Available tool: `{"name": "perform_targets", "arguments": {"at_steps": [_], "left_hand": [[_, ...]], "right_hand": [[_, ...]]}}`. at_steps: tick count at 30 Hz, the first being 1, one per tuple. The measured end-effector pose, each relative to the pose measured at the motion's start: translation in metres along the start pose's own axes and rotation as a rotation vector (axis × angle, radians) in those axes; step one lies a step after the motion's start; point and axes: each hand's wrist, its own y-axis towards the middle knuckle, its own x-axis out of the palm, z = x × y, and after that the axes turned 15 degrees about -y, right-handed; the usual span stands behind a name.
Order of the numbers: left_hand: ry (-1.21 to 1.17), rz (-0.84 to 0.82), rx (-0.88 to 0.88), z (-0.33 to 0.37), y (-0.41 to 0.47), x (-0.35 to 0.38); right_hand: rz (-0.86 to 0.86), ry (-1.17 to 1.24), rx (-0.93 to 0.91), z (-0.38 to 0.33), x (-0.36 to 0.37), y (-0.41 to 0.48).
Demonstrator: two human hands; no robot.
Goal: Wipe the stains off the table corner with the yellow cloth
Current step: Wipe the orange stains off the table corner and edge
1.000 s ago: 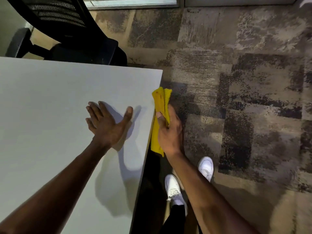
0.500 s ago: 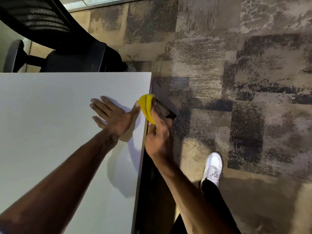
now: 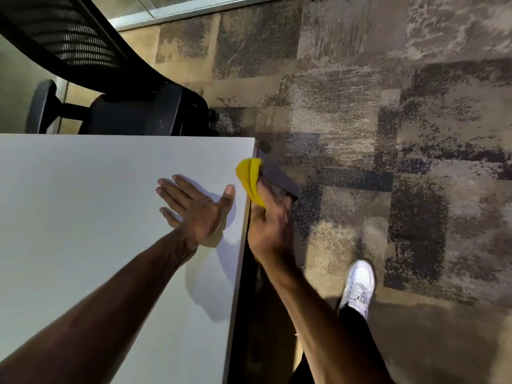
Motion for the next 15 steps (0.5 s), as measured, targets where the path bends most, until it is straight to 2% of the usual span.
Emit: {"name": "perform_targets", "arguments": {"at_steps": [3,6,11,15], "left_hand": [[-0.01,-0.105,-0.006,-0.007,0.009,0.0],[0.008,0.018,0.011,-0.01,0.008,0.007],[0.008,0.07,0.048,-0.026,0.02,0.019],[0.025,0.07,0.052,-0.028,0.022,0.019]], "right_hand": [[-0.03,-0.086,0.012,-0.01,-0.006,0.055],[-0.019,-0.128,-0.004,-0.01,-0.002,0.048],[-0.089,-0.028,-0.032,0.008,-0.002,-0.013],[-0.038,-0.037,-0.033,0.001,-0.007,0.031]]}}
